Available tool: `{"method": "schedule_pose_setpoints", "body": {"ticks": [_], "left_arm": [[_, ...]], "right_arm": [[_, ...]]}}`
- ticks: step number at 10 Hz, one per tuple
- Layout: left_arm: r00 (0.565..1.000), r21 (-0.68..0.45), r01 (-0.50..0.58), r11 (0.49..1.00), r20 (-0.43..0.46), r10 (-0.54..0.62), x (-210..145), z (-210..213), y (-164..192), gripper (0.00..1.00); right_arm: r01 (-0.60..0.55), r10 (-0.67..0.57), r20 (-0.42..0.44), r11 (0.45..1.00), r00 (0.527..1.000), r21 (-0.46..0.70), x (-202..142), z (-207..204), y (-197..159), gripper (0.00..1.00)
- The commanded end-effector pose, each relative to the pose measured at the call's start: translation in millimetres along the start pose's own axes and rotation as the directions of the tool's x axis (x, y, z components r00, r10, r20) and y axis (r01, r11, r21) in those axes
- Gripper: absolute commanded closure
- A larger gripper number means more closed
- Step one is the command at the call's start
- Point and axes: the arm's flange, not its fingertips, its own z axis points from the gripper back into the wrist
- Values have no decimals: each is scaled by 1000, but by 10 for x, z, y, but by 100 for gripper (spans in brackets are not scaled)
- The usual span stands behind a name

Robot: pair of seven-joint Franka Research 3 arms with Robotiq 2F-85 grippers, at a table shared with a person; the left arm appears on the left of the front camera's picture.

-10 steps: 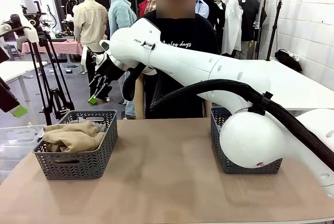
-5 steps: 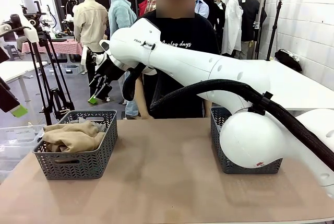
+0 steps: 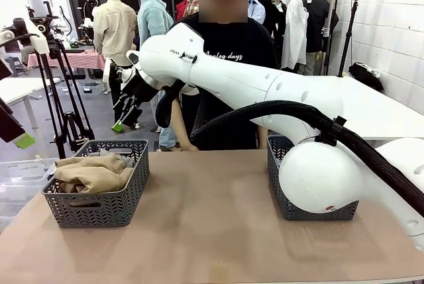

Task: Sort the tops and bottoms.
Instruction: Sort the clothes according to human instructions.

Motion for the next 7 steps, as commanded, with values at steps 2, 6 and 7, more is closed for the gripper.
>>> {"method": "schedule_pose_setpoints", "body": {"ticks": [2,6,7], "left_arm": [[1000,5,-5,1000,-12,5,-16,12,11,0],[1000,5,-5,1000,-12,5,-16,12,11,0],[1000,5,-5,1000,-12,5,-16,12,11,0]], "right_arm": [[-14,14,-15,1000,1000,4,-3,-4,7,0],[-14,14,-15,1000,1000,4,-3,-4,7,0],[-14,14,-15,1000,1000,4,-3,-4,7,0]]}}
